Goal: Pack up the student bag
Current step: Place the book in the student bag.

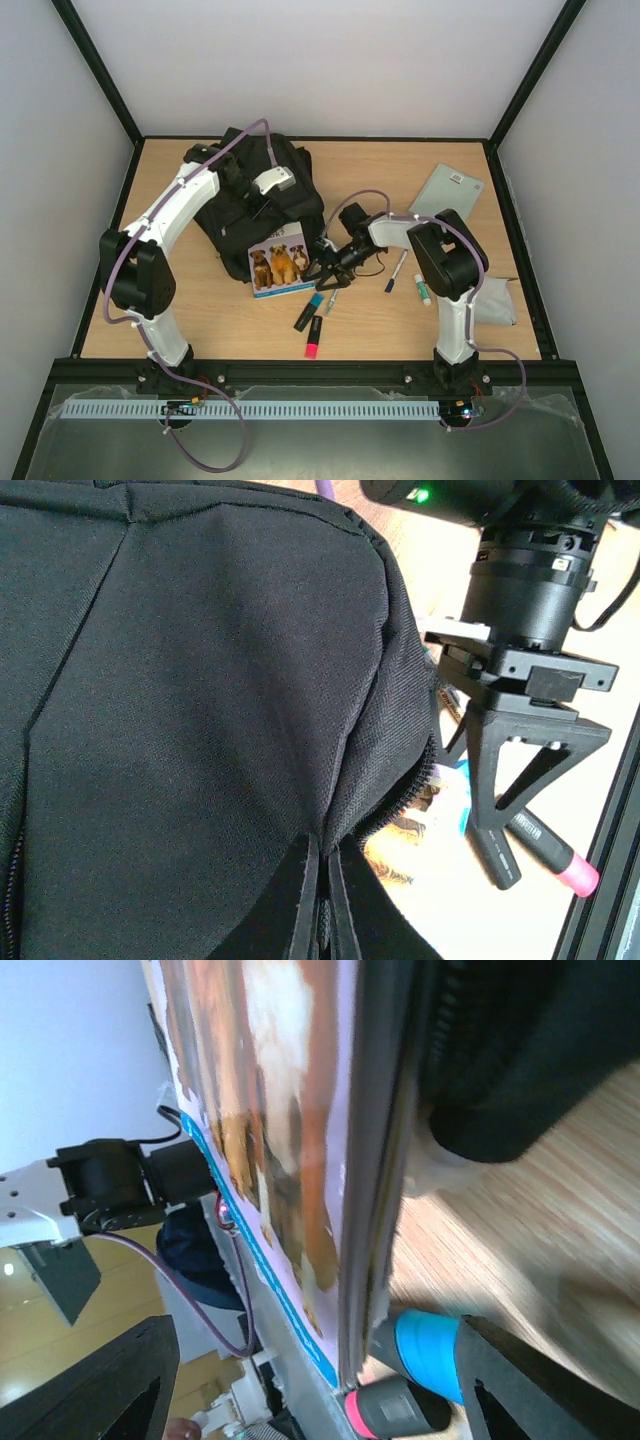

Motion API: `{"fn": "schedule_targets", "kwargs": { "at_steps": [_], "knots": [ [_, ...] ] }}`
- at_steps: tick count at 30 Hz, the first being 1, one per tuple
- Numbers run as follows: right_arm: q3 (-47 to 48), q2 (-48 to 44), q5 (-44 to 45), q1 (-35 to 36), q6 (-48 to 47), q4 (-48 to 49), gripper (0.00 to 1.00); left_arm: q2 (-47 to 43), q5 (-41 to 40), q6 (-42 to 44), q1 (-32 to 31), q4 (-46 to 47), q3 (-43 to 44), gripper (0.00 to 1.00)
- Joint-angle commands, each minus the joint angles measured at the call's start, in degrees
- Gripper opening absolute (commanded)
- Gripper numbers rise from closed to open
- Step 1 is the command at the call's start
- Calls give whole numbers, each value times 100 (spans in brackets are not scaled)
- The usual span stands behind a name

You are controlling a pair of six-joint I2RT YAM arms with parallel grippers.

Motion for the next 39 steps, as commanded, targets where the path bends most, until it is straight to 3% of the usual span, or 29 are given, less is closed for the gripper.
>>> {"fn": "schedule_targets", "kwargs": {
  "at_steps": [1,15,24,36,39],
  "knots": [
    [292,357,-629,184,61,-51,74,-211,298,-53,2,44,58,3],
    [452,533,-989,369,625,517,75,-133,306,-84,1,78,61,3],
    [314,296,-1062,323,744,461,62,-125,289,-80,-1,81,72,3],
    [49,13,-451,158,821,321,46,-120,267,-77,1,111,47,3],
    [138,56,-304,158,881,335,37,-121,271,-81,-8,110,23,3]
  ]
}}
